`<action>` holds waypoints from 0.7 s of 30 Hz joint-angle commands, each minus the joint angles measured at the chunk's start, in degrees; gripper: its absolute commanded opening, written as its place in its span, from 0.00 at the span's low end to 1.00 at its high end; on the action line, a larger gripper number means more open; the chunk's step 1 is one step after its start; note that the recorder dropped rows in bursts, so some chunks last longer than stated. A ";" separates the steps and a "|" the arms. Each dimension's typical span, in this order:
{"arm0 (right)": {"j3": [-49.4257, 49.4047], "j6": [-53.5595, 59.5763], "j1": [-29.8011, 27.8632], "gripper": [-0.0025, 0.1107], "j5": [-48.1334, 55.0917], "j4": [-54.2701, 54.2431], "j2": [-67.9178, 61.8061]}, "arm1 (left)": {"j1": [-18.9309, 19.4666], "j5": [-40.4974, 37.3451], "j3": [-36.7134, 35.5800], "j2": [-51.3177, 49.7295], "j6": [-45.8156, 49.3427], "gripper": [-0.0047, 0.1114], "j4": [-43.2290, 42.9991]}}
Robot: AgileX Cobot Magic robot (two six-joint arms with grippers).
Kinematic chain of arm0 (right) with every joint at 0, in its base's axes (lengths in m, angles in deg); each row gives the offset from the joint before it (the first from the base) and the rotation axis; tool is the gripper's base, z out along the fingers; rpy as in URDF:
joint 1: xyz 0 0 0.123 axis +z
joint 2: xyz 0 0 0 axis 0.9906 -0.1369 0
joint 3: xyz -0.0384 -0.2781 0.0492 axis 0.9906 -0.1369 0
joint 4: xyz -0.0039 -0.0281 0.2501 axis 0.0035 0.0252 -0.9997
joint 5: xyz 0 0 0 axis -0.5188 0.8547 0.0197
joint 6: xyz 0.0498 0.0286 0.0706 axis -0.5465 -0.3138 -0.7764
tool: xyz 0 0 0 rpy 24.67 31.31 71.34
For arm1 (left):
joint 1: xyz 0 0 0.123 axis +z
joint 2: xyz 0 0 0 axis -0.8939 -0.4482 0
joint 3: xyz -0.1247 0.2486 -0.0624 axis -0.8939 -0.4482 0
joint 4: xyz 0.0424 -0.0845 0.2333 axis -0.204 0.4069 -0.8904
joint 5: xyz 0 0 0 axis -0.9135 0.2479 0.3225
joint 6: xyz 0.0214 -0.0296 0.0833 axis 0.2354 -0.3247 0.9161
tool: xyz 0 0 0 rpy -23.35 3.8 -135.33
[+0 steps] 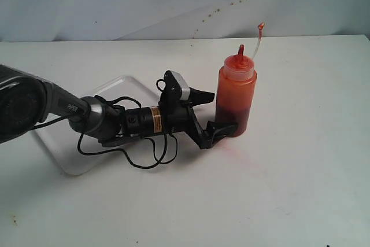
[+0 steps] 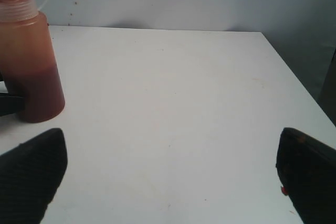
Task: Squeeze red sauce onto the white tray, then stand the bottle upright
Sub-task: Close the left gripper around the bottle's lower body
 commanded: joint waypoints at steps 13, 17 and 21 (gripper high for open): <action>-0.20 -0.10 -0.34 0.95 -0.06 0.23 0.17 | -3.65 0.55 7.06 -4.40 -2.89 0.94 2.68; -0.20 -0.10 -0.34 0.95 -0.06 0.23 0.17 | -3.65 0.17 7.06 -4.51 -2.89 0.94 2.50; -0.20 -0.10 -0.34 0.95 -0.06 0.23 0.17 | -3.65 0.17 7.06 -4.51 -2.89 0.94 2.50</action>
